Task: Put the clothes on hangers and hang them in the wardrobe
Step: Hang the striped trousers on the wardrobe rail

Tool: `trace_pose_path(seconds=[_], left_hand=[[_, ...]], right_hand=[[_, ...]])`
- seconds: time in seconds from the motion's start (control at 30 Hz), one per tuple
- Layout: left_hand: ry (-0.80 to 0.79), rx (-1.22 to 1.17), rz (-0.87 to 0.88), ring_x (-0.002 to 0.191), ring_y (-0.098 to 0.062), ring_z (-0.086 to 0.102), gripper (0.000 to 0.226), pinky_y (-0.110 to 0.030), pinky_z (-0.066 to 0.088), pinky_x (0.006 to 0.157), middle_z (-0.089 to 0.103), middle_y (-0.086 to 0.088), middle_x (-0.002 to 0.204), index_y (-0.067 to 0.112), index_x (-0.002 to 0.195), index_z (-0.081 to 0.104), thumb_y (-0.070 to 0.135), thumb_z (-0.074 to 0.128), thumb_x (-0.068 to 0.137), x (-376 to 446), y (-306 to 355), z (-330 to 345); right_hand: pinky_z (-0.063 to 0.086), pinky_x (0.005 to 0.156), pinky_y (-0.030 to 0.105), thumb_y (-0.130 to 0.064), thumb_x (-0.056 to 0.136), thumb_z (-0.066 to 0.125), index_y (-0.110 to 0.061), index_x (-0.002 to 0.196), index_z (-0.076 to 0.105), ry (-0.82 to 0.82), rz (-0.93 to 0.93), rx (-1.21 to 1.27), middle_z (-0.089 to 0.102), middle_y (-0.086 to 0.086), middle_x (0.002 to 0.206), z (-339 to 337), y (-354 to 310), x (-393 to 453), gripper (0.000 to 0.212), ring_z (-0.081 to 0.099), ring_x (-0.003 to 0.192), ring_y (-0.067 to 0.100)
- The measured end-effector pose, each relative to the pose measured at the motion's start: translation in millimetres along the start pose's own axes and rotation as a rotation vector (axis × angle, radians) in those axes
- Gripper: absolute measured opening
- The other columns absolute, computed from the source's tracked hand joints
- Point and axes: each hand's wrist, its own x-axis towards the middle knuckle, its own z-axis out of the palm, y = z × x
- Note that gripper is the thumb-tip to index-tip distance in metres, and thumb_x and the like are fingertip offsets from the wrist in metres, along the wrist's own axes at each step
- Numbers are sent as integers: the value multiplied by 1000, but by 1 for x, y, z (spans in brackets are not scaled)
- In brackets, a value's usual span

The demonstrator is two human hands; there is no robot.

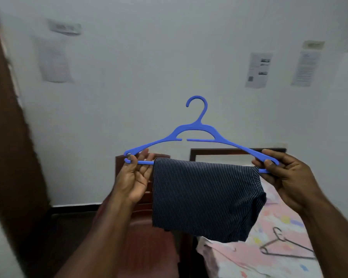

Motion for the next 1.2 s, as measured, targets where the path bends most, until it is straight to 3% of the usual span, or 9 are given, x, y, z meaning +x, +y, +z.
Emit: trace_pose_path(seconds=[0.07, 0.2, 0.33, 0.4, 0.5, 0.63, 0.77, 0.93, 1.2], left_hand=[[26, -11, 85, 103, -24, 73, 48, -34, 62, 81, 75, -8, 113, 7, 139, 49, 32, 48, 98, -6, 29, -10], [85, -41, 247, 104, -31, 73, 46, -39, 62, 81, 74, -12, 116, 10, 141, 47, 29, 49, 99, -28, 81, -27], [139, -55, 389, 105, -33, 72, 45, -40, 62, 77, 69, -15, 126, 8, 135, 54, 25, 57, 93, -52, 129, -37], [148, -76, 474, 105, -33, 72, 46, -40, 62, 77, 64, -19, 133, 8, 124, 61, 20, 72, 80, -68, 153, -40], [150, -83, 600, 110, -33, 70, 73, -40, 59, 89, 68, -20, 125, 9, 118, 69, 15, 97, 51, -95, 188, -48], [267, -72, 770, 104, -29, 73, 28, -37, 61, 85, 72, -14, 120, 12, 108, 74, 19, 68, 82, -133, 224, -59], [326, -19, 928, 98, -23, 75, 29, -36, 62, 78, 75, -7, 109, 15, 114, 64, 22, 58, 87, -173, 266, -80], [347, 36, 1009, 104, -20, 73, 22, -34, 61, 83, 75, -6, 113, 17, 116, 65, 22, 48, 104, -219, 326, -113], [359, 104, 1079, 102, -22, 73, 25, -34, 60, 87, 75, -11, 109, 11, 118, 63, 19, 49, 99, -276, 414, -133]], right_hand=[[61, 72, 26, -25, 56, 78, -7, 112, 66, -74, 18, 44, 76, 14, 104, 26, 7, 10, 60, 74, 97, 22], [61, 74, 27, -5, 83, 62, -4, 112, 65, -232, 65, 106, 76, 15, 101, 75, 20, 34, 29, 74, 99, 25], [58, 88, 36, -6, 82, 61, -4, 113, 67, -352, 63, 122, 75, 18, 102, 122, 32, 53, 32, 73, 102, 28], [61, 83, 32, -6, 80, 62, -4, 113, 67, -418, 76, 164, 76, 17, 101, 150, 36, 59, 33, 73, 102, 28], [61, 77, 30, -5, 80, 62, -4, 112, 67, -513, 123, 276, 75, 19, 103, 193, 45, 64, 32, 72, 105, 30], [61, 75, 32, -13, 75, 70, -4, 103, 72, -625, 230, 485, 73, 20, 107, 261, 51, 51, 30, 72, 104, 30], [61, 79, 35, -14, 93, 50, -2, 98, 76, -749, 348, 607, 71, 23, 114, 325, 59, 32, 30, 70, 107, 34], [60, 82, 37, -14, 93, 49, 4, 112, 69, -911, 397, 653, 68, 25, 120, 399, 58, 3, 33, 69, 110, 35], [61, 80, 35, -5, 85, 55, 4, 127, 57, -1061, 282, 517, 72, 21, 113, 509, 49, -49, 43, 69, 109, 33]])
